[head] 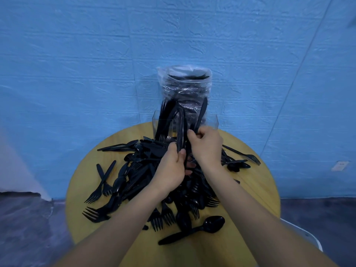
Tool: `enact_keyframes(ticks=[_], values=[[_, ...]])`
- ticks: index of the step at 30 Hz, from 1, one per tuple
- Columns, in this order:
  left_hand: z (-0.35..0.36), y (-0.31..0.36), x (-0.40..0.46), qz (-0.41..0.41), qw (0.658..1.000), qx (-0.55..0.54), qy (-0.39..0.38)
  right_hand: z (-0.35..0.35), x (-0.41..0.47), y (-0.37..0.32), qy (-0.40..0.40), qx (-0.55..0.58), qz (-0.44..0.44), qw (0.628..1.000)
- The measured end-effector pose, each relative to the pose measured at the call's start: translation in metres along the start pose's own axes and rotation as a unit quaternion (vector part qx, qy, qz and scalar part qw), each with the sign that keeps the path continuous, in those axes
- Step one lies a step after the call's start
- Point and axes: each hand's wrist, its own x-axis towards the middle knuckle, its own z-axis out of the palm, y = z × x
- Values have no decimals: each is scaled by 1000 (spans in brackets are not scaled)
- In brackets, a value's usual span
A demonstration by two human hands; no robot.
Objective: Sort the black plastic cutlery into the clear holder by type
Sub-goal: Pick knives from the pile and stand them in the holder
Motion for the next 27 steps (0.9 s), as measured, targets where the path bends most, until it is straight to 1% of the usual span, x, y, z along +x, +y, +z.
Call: enact_keyframes(ticks=[3, 7, 9, 12, 14, 19, 23, 27], values=[[-1, 3, -2, -1, 1000, 13, 2, 0, -5, 0, -2, 18, -9, 1000], [-3, 3, -5, 20, 1000, 16, 19, -4, -6, 4, -52, 83, -8, 995], [-5, 1, -5, 19, 999, 16, 32, -10, -9, 8, -79, 96, -14, 992], [-8, 0, 0, -12, 998, -21, 52, -20, -19, 10, -133, 111, -24, 985], [-7, 2, 1, -32, 996, -55, 57, -24, -27, 10, -151, 117, -24, 981], [2, 10, -4, -40, 990, -130, 27, -27, -44, 11, -168, 141, -29, 975], [5, 14, -6, -37, 989, -142, 23, -32, -48, 9, -169, 185, -31, 968], [6, 15, -4, -35, 988, -146, 23, -31, -50, 11, -153, 202, -50, 966]])
